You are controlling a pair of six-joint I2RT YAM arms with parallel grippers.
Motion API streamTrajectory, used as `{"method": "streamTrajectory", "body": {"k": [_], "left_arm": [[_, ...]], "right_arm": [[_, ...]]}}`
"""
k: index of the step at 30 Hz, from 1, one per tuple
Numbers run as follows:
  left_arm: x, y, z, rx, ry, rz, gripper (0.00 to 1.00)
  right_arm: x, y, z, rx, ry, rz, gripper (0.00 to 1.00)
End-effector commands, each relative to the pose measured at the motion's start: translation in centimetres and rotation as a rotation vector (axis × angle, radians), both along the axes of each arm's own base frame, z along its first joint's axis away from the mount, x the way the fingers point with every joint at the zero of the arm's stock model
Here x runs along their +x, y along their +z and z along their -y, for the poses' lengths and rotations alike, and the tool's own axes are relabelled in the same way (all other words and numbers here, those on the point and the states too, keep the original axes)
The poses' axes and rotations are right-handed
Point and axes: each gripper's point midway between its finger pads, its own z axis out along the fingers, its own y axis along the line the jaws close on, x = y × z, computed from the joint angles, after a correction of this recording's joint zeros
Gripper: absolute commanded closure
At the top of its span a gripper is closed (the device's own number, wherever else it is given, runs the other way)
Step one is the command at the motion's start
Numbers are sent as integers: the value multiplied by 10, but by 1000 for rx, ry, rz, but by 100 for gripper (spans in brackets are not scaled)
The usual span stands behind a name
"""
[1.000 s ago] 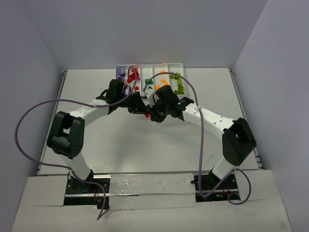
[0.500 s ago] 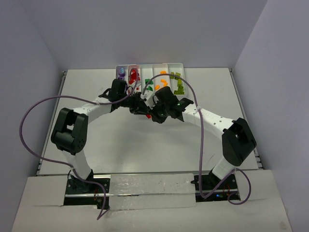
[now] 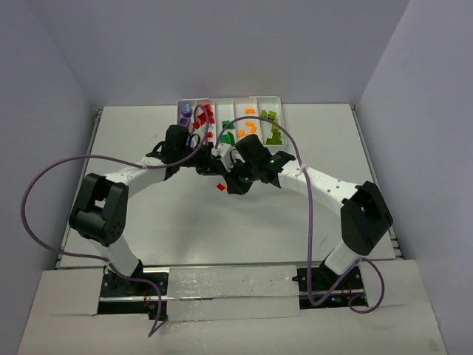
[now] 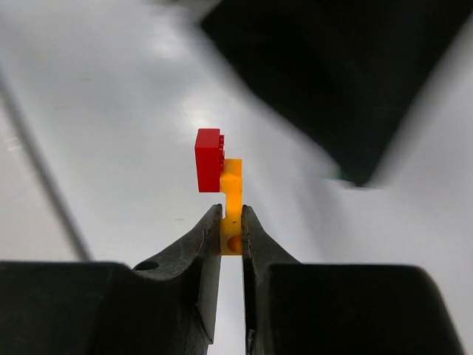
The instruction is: Sort the legos into containers by color
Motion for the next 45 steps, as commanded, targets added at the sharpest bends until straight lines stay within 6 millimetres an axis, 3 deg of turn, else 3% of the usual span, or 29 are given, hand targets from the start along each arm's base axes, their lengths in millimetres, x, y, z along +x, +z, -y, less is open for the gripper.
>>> {"method": "streamTrajectory", "body": {"k": [1,10,15,21,26,35,38,42,45], "left_arm": [[38,36,1,0,72,294,100],[42,31,10,-14,64,178,100],[79,29,-5,91,155,272,100],[150,34,-14,230,291,437,100],[202,14,-19,348,354,478,99],[245,-15,-13,389,363,507,96],[252,-23,-6,375,347,499,86],[258,-29,-1,372,333,480,58],[264,-28,-3,380,344,494,44]], "right_arm": [[-53,46,-35,190,205,-96,100],[-48,48,-30,148,212,-25,100],[-32,44,-12,133,134,-23,100],[10,45,30,119,-42,13,100],[32,45,61,106,-143,41,100],[44,40,85,107,-220,42,100],[45,38,87,104,-227,42,100],[47,37,88,97,-235,44,100],[48,37,87,98,-237,42,100]]}}
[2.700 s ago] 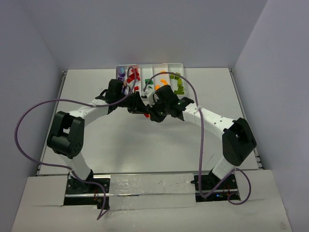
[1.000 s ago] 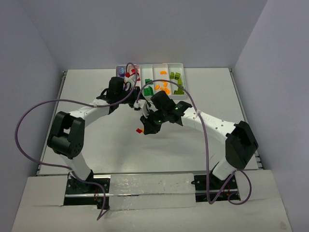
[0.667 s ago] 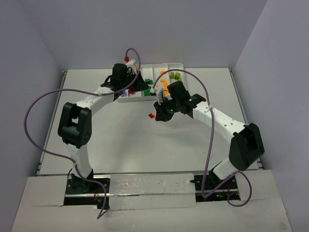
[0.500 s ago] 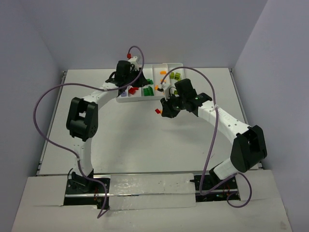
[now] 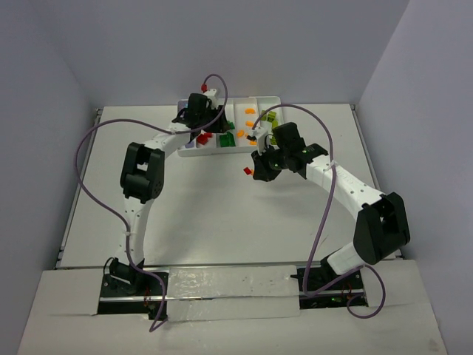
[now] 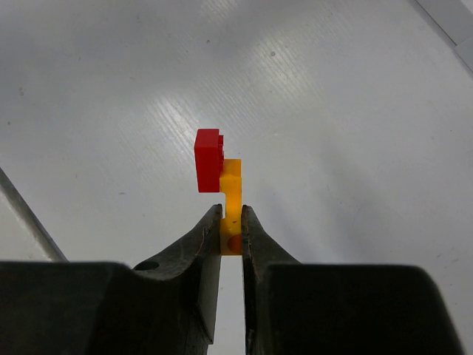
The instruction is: Sort the legos into containers by color
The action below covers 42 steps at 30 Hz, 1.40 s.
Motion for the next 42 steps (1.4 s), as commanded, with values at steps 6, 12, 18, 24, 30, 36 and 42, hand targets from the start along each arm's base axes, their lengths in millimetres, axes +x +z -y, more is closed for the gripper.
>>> {"method": "streamTrajectory", "body": {"k": [6,12,18,24,30,36,42], "left_arm": [[28,44,-11,-33,28,77,38],[-36,101,-6,-284,-173,3,49],[-166,139,2,-474,-422,-132,37],[-217,136,2,-519,-440,-235,29],[-228,130,18,-493,-481,-255,25],[-240,110,28,-461,-506,-291,29],[-243,112,32,-463,-527,-283,36]], "right_arm": [[12,22,0,33,-30,80,100],[27,24,5,8,-97,120,100],[39,35,1,14,-153,176,100],[30,40,-24,-8,-124,197,100],[25,49,-37,-30,-108,226,100],[24,50,-41,-28,-99,220,100],[23,47,-42,-31,-91,220,100]]}}
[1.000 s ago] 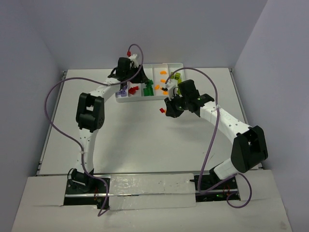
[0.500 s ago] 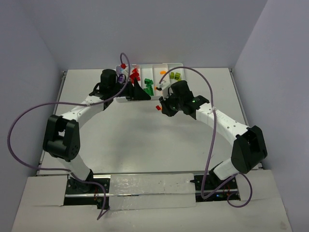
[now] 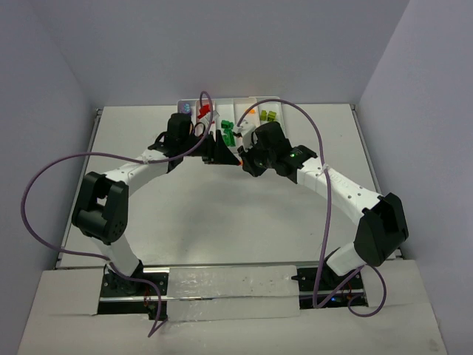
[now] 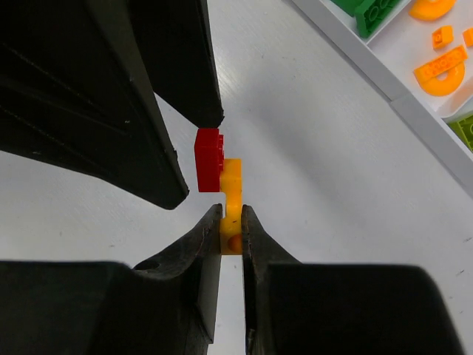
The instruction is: Sort the legos into containers by color
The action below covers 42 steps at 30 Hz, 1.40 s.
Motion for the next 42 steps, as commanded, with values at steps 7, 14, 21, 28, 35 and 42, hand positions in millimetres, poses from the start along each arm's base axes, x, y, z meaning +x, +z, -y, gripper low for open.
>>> {"method": "streamTrajectory", "body": {"k": [7,14,21,28,35,42], "left_arm": [[5,5,6,-19,-19,12,43],[8,3,10,-28,-21,-8,48],[4,5,11,-33,-32,-5,57],[0,9,12,-61,-49,-15,54],[0,9,13,-64,-49,-17,57],[0,4,11,-42,-43,-11,77]], "right_arm": [[5,19,-9,24,8,54,100],[3,20,-9,23,11,57,100],[3,18,-10,22,17,56,100],[3,16,-11,15,21,54,100],[2,16,-12,6,28,58,100],[3,16,-11,-2,17,68,100]]}}
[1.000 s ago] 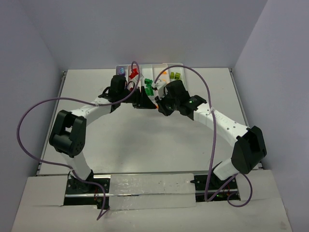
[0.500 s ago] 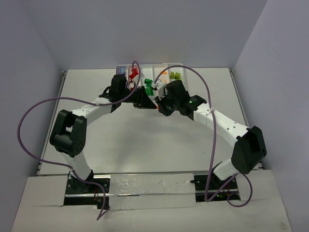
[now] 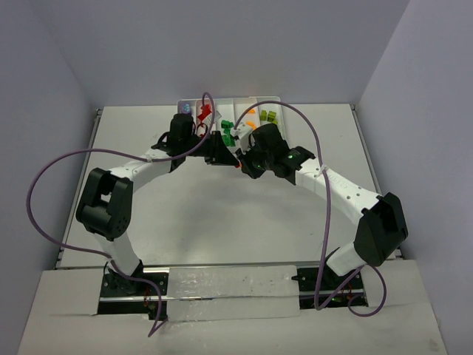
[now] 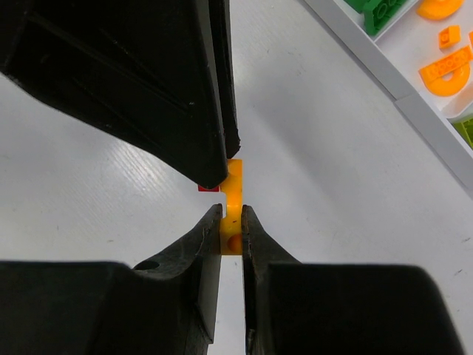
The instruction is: Sort the legos into containers by color
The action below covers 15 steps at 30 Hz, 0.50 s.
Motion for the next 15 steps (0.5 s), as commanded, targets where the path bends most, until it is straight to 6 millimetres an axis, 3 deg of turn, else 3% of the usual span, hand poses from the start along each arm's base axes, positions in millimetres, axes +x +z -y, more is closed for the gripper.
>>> {"method": "streamTrajectory", "body": {"k": [1,6,15], "left_arm": [[1,8,3,-9,-19,63,81],[-7,-3,-3,22,-31,50,100],[-26,-37,-27,138,-23,66,100]], "right_arm": [[10,18,-6,20,-10,66,100],[22,18,3,-6,-95,94,100],[54,25,23,67,-254,53,100]]}}
